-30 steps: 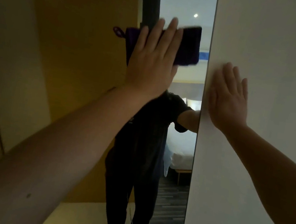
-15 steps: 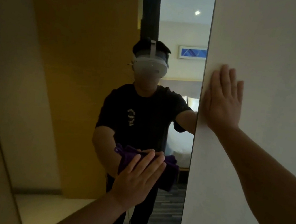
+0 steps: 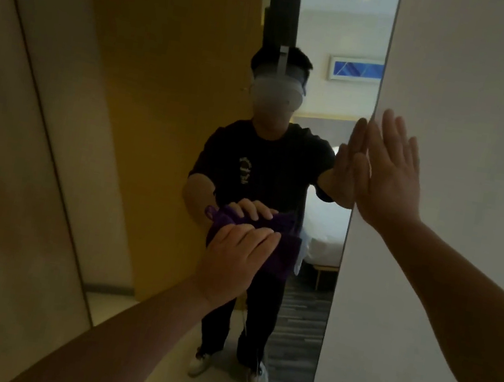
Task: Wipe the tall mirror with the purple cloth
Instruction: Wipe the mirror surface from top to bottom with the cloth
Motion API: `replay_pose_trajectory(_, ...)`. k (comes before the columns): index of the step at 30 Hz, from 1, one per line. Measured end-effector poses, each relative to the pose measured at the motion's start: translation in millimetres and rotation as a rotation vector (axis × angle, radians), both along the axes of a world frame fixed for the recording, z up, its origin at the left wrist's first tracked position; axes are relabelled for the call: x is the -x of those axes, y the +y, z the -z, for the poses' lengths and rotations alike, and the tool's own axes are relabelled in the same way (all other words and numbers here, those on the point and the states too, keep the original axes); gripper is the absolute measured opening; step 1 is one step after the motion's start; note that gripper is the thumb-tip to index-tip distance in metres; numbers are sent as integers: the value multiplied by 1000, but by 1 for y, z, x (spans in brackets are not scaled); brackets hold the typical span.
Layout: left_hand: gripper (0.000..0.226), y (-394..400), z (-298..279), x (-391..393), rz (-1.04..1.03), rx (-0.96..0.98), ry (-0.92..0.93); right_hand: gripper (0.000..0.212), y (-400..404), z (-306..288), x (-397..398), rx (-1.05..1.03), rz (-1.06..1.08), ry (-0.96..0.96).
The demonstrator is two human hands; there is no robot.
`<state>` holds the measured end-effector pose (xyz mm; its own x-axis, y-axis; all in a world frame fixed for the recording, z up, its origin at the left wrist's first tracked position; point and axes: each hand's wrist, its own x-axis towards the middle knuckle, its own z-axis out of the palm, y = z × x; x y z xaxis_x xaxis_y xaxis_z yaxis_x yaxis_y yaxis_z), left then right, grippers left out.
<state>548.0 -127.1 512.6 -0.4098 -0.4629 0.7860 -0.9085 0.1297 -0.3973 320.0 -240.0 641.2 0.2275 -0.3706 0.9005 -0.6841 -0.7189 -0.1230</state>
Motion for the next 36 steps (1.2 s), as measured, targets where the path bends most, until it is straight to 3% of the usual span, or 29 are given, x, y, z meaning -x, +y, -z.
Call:
replay_pose_trajectory(12, 29, 121, 35, -158, -139, 147, 70, 55, 100, 117, -148, 28, -128, 210)
replay_pose_trajectory(18, 41, 137, 49, -221, -157, 272, 81, 56, 123, 173, -204, 63, -105, 235)
replay_pose_trajectory(30, 62, 98, 157, -220, -117, 510, 12, 56, 104, 292, -232, 370, 84, 274)
replay_pose_trajectory(36, 47, 94, 185, -209, -151, 597, -12, 66, 89, 312, -235, 315, 280, 215)
